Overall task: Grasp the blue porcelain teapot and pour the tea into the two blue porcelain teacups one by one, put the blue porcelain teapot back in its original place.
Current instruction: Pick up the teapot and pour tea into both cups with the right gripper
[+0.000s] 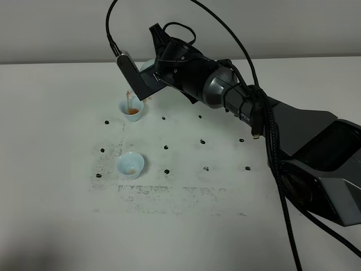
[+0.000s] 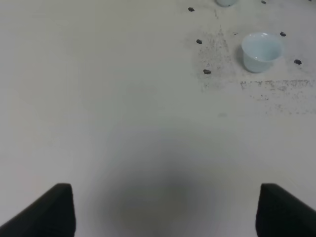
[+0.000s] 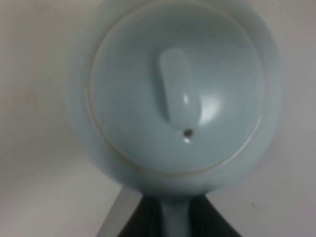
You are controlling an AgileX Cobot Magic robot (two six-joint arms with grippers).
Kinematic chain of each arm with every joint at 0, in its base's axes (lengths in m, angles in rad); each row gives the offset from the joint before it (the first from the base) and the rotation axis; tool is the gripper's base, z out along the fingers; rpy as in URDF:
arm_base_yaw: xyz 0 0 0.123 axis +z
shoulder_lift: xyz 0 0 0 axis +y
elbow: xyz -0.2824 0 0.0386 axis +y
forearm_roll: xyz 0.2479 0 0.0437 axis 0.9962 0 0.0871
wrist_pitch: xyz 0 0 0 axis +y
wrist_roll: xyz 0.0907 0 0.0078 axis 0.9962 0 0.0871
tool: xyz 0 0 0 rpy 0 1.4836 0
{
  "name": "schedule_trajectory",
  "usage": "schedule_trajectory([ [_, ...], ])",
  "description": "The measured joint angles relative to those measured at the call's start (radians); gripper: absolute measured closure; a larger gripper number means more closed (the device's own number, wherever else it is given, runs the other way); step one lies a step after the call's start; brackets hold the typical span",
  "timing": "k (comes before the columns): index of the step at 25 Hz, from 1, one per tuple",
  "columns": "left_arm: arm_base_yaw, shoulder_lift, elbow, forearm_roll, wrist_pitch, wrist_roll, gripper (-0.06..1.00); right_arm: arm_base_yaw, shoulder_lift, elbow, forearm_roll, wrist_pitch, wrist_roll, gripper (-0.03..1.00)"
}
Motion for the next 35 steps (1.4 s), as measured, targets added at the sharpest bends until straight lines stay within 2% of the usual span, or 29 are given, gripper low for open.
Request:
schedule_trajectory([
  [7,0.0,0.0,0.0,0.0,0.0,0.0,0.19,0.0,0.0,0.0,-0.016,-0.001,-0.001,0.89],
  [19,0.0,0.0,0.0,0.0,0.0,0.001,0.19,0.0,0.0,0.0,-0.02,-0.001,-0.072,0.89],
  [35,0.0,0.0,0.0,0.0,0.0,0.001,0.19,0.0,0.0,0.0,-0.04,-0.005,-0.08,0.89],
])
